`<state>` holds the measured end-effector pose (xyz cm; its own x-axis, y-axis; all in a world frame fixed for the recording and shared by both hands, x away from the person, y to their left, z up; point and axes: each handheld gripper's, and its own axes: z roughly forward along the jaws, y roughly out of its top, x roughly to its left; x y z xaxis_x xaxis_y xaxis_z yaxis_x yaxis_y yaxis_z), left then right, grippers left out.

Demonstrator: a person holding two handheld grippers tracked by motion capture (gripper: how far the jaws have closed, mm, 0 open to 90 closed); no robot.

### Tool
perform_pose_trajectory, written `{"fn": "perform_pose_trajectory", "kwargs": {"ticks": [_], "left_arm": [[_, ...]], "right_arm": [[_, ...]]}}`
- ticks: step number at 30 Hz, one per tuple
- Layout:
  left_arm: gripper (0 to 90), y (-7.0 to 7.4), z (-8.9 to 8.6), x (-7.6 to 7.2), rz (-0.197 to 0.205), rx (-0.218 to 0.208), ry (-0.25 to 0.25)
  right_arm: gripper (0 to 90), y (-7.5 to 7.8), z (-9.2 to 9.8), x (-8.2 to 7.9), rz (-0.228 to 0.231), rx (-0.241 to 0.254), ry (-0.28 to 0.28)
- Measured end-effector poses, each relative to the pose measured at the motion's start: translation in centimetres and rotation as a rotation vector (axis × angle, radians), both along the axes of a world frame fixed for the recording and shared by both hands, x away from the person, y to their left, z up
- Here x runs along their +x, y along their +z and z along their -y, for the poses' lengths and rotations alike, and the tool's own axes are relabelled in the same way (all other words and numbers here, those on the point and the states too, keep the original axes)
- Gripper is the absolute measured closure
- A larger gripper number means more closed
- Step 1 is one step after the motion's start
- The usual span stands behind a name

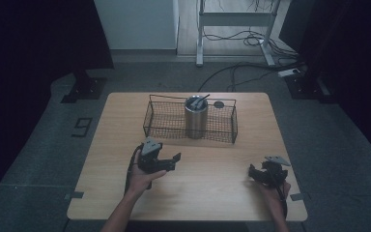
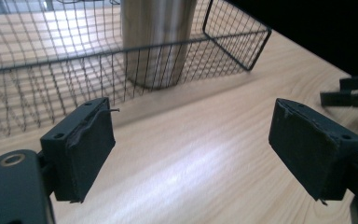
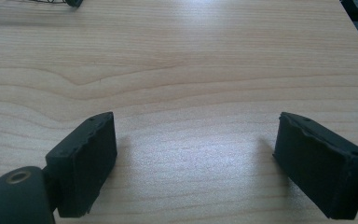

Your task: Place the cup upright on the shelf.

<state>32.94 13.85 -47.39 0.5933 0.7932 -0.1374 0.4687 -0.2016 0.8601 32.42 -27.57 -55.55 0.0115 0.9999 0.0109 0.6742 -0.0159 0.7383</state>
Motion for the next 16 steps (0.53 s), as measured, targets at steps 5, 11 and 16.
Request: {"fn": "perform_pose_trajectory", "kwargs": {"ticks": [5,11,16], "left_arm": [[13.9,-1.7,-0.7,-1.3,-0.006,0.061,0.007],[14.0,-3.9,-1.4,-2.2,-0.053,0.094,0.007],[14.1,-4.0,-1.7,-2.0,-0.081,0.065,0.005]], "right_arm": [[12.7,0.0,0.0,0.0,0.0,-0.001,-0.001],[12.7,0.0,0.0,0.0,-0.001,0.0,-0.003],[12.7,0.0,0.0,0.0,-0.001,-0.001,-0.003]]}}
